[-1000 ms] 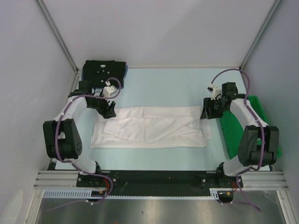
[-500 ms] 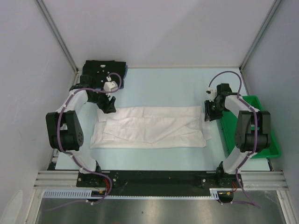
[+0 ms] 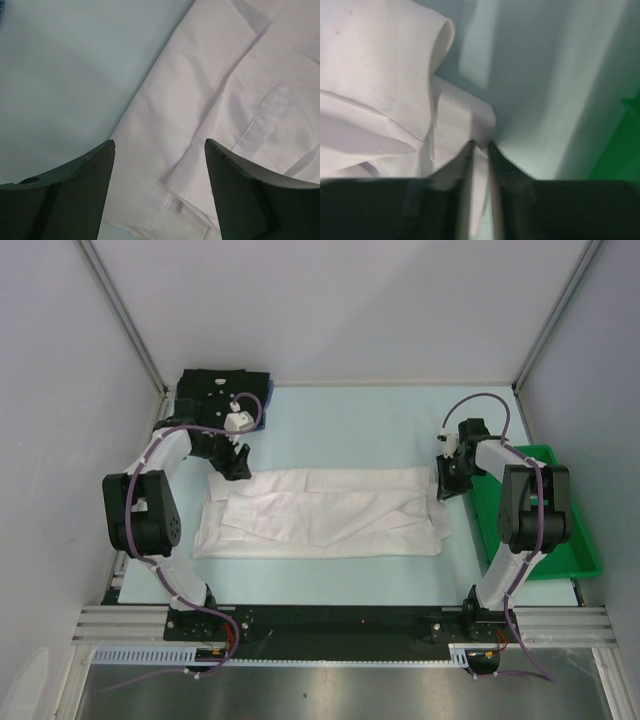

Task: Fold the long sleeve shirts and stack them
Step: Fold the shirt

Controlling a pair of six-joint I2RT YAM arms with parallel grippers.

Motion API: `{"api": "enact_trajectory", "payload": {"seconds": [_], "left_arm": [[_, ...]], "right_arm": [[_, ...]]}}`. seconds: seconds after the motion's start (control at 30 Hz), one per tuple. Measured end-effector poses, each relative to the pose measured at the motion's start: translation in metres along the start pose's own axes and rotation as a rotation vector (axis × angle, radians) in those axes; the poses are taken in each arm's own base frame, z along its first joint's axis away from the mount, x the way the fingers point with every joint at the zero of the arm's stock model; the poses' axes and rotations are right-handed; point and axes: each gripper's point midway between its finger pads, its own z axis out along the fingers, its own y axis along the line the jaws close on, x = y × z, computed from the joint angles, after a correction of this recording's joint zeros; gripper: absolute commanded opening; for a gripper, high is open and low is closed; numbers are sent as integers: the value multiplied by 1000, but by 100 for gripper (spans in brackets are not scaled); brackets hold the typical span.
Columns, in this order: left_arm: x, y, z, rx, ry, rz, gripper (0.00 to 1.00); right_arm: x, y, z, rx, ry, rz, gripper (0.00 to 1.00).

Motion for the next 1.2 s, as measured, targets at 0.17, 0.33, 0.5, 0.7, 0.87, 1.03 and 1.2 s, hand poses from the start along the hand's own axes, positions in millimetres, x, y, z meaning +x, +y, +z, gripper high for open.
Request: {"api": "enact_trajectory", "payload": {"seconds": [0.17, 0.33, 0.5, 0.7, 0.87, 1.03, 1.2], "left_arm": [[0, 1, 2, 1, 0, -9, 78], [2, 3, 0, -4, -2, -35, 77], [9, 12, -7, -31, -12, -108, 76], [18, 26, -16, -81, -8, -164, 75], [29, 23, -15, -93, 23, -177, 73], [53, 5, -15, -88, 82, -207, 72], [73, -7, -14, -83, 142, -228, 67]], "right_arm": [[-2, 0, -1, -8, 0, 9, 0], [-31, -3, -6, 17, -53, -20, 0], [-96, -1, -1, 101, -170, -113, 0], [-184, 11, 27, 187, -298, -268, 0], [-268, 36, 62, 254, -452, -418, 0], [-314, 67, 90, 309, -575, -555, 4], [-326, 97, 83, 329, -638, -632, 36]]}}
